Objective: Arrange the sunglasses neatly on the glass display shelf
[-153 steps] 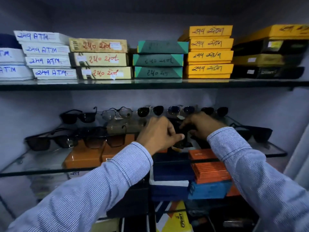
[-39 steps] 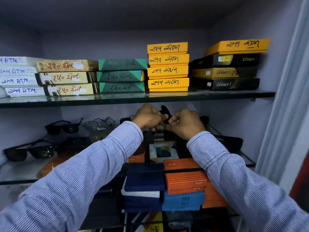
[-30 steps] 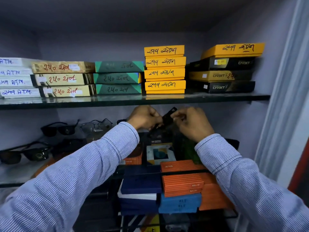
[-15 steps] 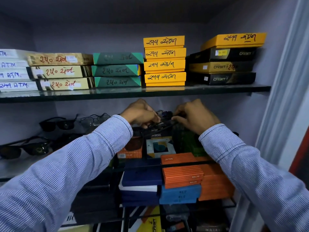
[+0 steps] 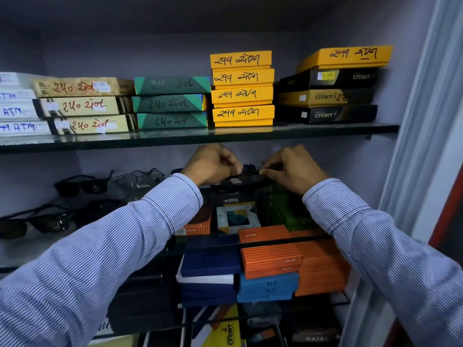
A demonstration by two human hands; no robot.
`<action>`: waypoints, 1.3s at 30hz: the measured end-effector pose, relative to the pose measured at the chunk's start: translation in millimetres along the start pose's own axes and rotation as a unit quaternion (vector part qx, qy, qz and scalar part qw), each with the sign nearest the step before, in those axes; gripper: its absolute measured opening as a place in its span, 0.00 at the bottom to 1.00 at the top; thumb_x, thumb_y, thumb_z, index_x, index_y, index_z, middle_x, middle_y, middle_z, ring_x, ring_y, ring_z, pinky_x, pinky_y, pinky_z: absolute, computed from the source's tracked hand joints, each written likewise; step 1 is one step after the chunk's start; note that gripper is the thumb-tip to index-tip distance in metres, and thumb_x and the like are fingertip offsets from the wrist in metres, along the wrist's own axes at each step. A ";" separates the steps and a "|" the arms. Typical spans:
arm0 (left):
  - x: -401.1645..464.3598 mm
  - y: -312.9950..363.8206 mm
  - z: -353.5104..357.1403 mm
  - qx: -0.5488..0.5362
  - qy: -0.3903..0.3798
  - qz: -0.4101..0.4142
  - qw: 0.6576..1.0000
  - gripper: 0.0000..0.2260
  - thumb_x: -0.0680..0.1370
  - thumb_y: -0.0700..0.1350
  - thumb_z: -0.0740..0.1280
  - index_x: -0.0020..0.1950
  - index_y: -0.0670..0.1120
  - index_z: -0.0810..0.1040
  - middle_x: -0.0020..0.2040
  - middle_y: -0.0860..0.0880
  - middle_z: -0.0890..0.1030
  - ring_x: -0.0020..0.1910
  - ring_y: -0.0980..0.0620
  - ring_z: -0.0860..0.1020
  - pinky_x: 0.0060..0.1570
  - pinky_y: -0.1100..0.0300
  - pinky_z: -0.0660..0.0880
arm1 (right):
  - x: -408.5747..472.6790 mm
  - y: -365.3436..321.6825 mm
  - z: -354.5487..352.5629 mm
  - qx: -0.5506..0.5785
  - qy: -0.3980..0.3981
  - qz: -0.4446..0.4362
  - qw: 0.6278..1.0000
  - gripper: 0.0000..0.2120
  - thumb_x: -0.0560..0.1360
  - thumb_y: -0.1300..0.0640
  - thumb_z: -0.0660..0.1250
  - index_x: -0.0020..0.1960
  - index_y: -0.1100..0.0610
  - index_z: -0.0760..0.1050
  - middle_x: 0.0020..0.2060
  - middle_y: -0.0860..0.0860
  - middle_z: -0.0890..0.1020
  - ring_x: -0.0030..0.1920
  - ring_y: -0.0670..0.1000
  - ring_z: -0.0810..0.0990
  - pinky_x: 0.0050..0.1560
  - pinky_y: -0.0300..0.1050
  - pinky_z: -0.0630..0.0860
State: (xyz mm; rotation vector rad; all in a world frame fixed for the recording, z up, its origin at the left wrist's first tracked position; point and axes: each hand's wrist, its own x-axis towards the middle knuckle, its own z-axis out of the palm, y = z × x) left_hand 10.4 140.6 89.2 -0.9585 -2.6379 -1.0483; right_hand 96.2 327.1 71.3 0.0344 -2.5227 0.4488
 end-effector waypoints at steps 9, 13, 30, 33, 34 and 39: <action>-7.8 -0.7 5.1 0.069 0.073 0.037 0.994 0.05 0.70 0.40 0.80 0.43 0.41 0.86 0.36 0.52 0.82 0.36 0.56 0.79 0.35 0.72 0.73 | -1.7 3.6 -1.9 0.015 0.039 0.058 0.997 0.09 0.74 0.58 0.73 0.48 0.62 0.88 0.43 0.58 0.89 0.42 0.54 0.85 0.46 0.42 0.79; -4.1 -2.8 6.8 0.105 0.087 0.007 0.991 0.03 0.70 0.38 0.79 0.42 0.42 0.88 0.35 0.54 0.79 0.39 0.53 0.80 0.47 0.61 0.78 | 0.2 9.6 -7.7 0.015 0.053 0.163 0.985 0.08 0.70 0.60 0.75 0.45 0.65 0.87 0.43 0.59 0.88 0.45 0.56 0.86 0.47 0.37 0.74; 4.0 -27.1 19.7 0.155 -0.006 -0.097 0.983 0.11 0.67 0.43 0.81 0.47 0.44 0.86 0.50 0.45 0.85 0.51 0.44 0.83 0.56 0.48 0.82 | 8.7 19.3 20.3 -0.012 -0.063 0.228 0.971 0.07 0.64 0.58 0.79 0.40 0.59 0.86 0.46 0.56 0.86 0.44 0.53 0.85 0.52 0.44 0.82; 2.5 -31.5 25.0 0.168 -0.001 -0.084 0.982 0.11 0.68 0.43 0.80 0.47 0.45 0.84 0.50 0.44 0.84 0.52 0.43 0.82 0.56 0.46 0.82 | 9.1 23.1 27.1 -0.021 -0.059 0.219 0.974 0.05 0.63 0.59 0.79 0.37 0.59 0.86 0.42 0.54 0.87 0.42 0.53 0.85 0.52 0.47 0.83; 3.7 -32.0 25.5 0.167 -0.007 -0.092 0.982 0.10 0.68 0.44 0.80 0.47 0.45 0.84 0.50 0.44 0.84 0.53 0.43 0.82 0.56 0.45 0.82 | 9.6 21.2 27.8 -0.017 -0.068 0.232 0.970 0.06 0.63 0.58 0.79 0.38 0.59 0.85 0.42 0.55 0.87 0.42 0.53 0.85 0.52 0.48 0.84; -12.0 -28.0 20.5 0.192 0.068 -0.029 0.979 0.12 0.71 0.54 0.77 0.49 0.48 0.86 0.50 0.44 0.86 0.51 0.41 0.84 0.54 0.46 0.82 | -5.5 15.3 15.7 0.012 0.008 0.216 0.976 0.10 0.65 0.49 0.80 0.39 0.56 0.86 0.41 0.52 0.87 0.39 0.49 0.82 0.46 0.36 0.77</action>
